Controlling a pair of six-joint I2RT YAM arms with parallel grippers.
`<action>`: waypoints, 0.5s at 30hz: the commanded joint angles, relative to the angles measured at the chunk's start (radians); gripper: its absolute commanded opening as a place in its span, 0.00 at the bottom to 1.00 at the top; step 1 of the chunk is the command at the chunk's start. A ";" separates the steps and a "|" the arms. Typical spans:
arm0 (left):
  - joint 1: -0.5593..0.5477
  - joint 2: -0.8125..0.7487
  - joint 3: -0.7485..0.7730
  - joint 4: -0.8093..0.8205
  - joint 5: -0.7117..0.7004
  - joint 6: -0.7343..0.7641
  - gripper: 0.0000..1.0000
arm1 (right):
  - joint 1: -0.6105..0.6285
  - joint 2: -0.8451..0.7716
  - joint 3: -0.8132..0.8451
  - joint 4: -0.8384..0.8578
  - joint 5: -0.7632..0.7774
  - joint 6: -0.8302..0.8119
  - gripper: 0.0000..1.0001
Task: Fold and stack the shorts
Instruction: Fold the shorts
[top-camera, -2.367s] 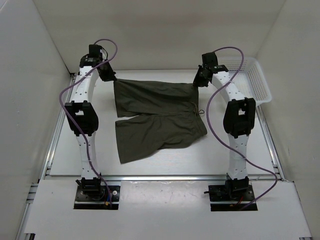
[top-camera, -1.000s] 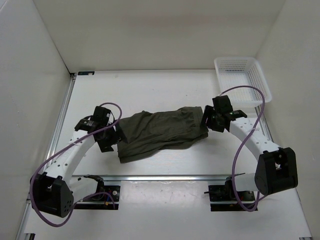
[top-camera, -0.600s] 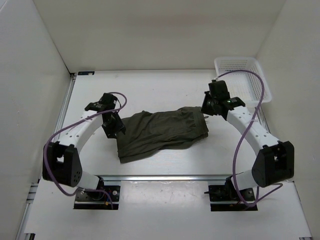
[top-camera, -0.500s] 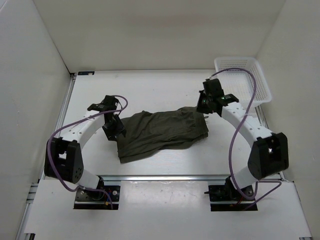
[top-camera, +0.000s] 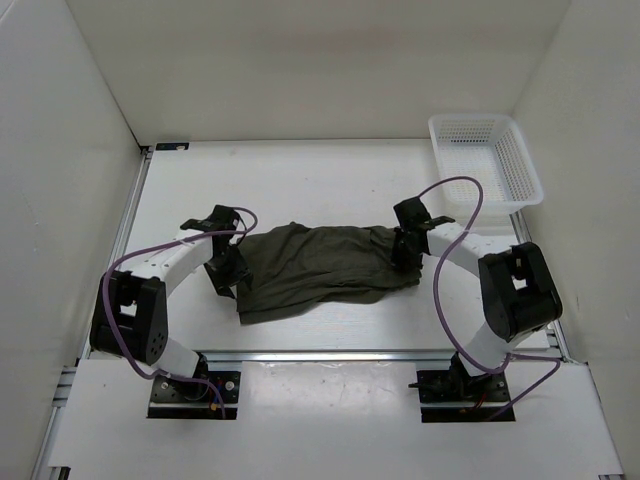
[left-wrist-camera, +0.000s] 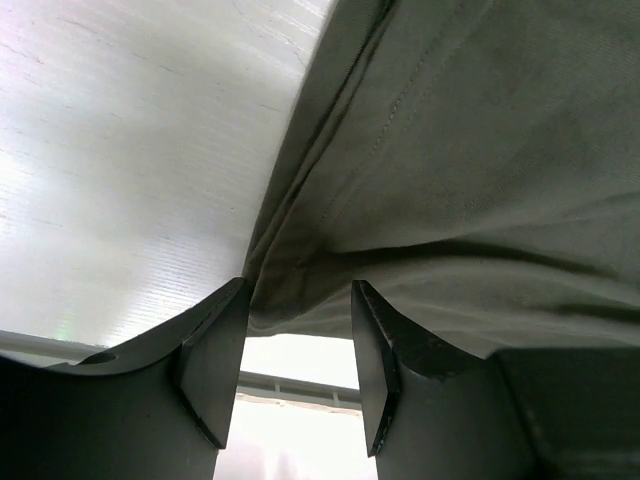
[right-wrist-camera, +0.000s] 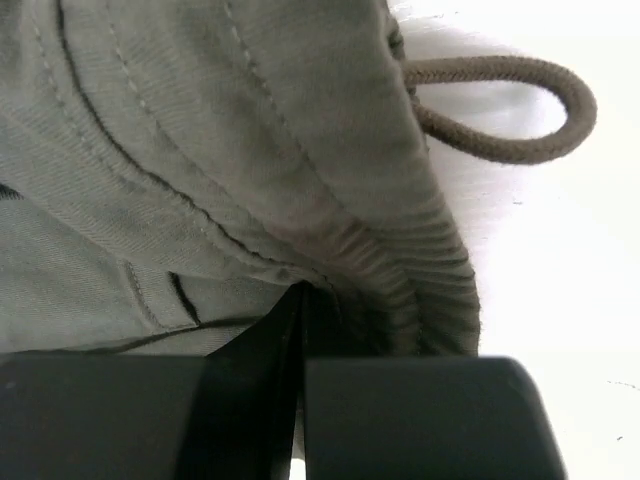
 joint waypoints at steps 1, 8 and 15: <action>-0.003 -0.028 0.012 0.025 0.019 0.012 0.56 | 0.006 -0.023 0.029 -0.035 0.016 0.012 0.02; -0.049 0.035 0.045 0.025 0.040 0.039 0.89 | 0.006 -0.215 0.160 -0.148 0.075 -0.029 0.65; -0.135 0.067 -0.053 0.025 0.040 -0.011 0.14 | -0.029 -0.226 0.115 -0.124 -0.005 -0.040 0.70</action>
